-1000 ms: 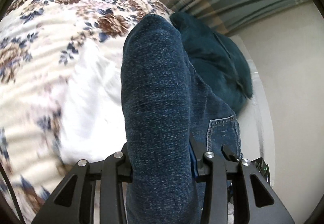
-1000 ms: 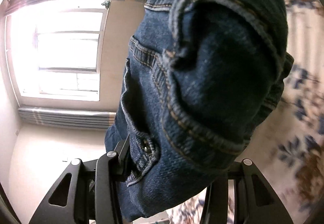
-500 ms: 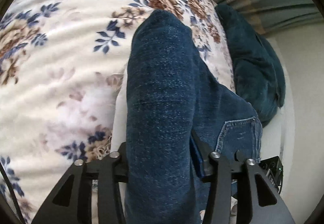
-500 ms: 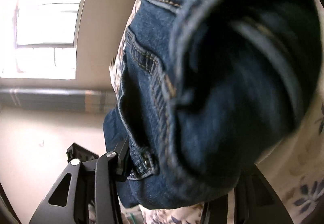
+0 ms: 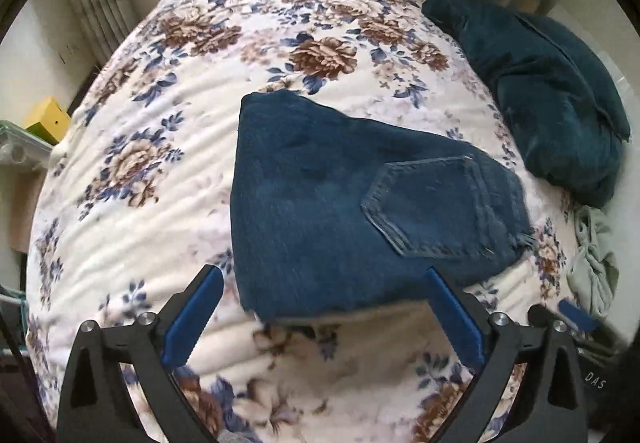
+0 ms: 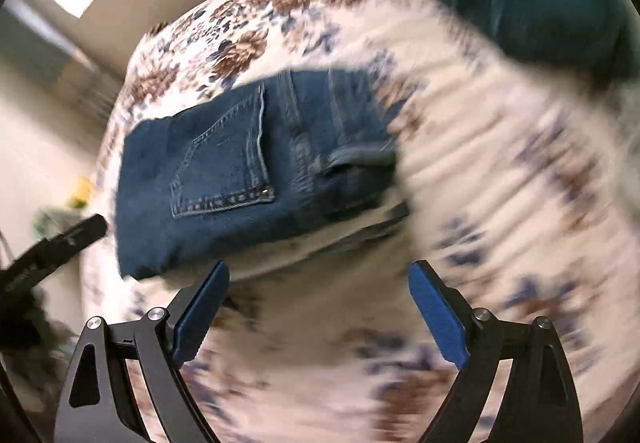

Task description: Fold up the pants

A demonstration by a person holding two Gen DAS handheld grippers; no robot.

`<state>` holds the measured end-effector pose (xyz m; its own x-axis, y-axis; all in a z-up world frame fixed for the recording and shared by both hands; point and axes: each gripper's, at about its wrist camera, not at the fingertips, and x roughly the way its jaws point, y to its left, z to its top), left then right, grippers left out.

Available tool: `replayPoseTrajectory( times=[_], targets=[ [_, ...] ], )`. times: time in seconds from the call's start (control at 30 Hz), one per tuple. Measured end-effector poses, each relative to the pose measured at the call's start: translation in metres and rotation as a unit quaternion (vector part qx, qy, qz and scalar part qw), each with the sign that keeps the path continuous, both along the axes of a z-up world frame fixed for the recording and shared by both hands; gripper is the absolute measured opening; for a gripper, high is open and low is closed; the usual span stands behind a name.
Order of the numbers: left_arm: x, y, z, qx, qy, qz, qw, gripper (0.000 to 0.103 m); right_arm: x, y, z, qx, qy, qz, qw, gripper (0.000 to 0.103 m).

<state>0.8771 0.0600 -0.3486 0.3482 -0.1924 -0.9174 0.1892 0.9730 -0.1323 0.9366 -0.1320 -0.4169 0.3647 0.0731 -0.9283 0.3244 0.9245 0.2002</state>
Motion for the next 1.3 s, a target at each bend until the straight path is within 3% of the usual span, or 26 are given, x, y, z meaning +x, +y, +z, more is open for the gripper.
replayPoseTrajectory(
  times=[0.03,0.13,0.17,0.37,0.73,0.93,1.3],
  targets=[
    [-0.007,-0.002,0.008,-0.001,-0.001,0.003,1.0000,0.102,-0.003,0.002,0.018,-0.040,-0.005,0.010,0.999,0.093],
    [-0.029,-0.007,0.032,-0.002,-0.008,0.011,0.9999,0.102,-0.025,0.000,0.064,-0.098,-0.020,0.025,0.995,0.093],
    [-0.037,-0.010,0.041,0.001,-0.013,0.013,0.9998,0.102,-0.063,0.000,0.080,-0.104,-0.024,0.026,0.994,0.093],
    [-0.087,-0.013,0.101,0.021,-0.056,0.039,0.9975,0.102,-0.141,-0.003,0.203,-0.138,-0.062,0.051,0.987,0.093],
    [-0.204,-0.014,0.209,0.035,-0.127,0.075,0.9885,0.102,-0.253,-0.028,0.318,-0.139,-0.133,0.085,0.978,0.093],
    [-0.269,-0.018,0.260,0.036,-0.162,0.065,0.9840,0.102,-0.329,-0.029,0.380,-0.146,-0.164,0.092,0.971,0.093],
    [-0.393,0.009,0.313,0.019,-0.195,0.046,0.9796,0.102,-0.492,-0.008,0.465,-0.159,-0.207,0.080,0.962,0.093]
  ],
)
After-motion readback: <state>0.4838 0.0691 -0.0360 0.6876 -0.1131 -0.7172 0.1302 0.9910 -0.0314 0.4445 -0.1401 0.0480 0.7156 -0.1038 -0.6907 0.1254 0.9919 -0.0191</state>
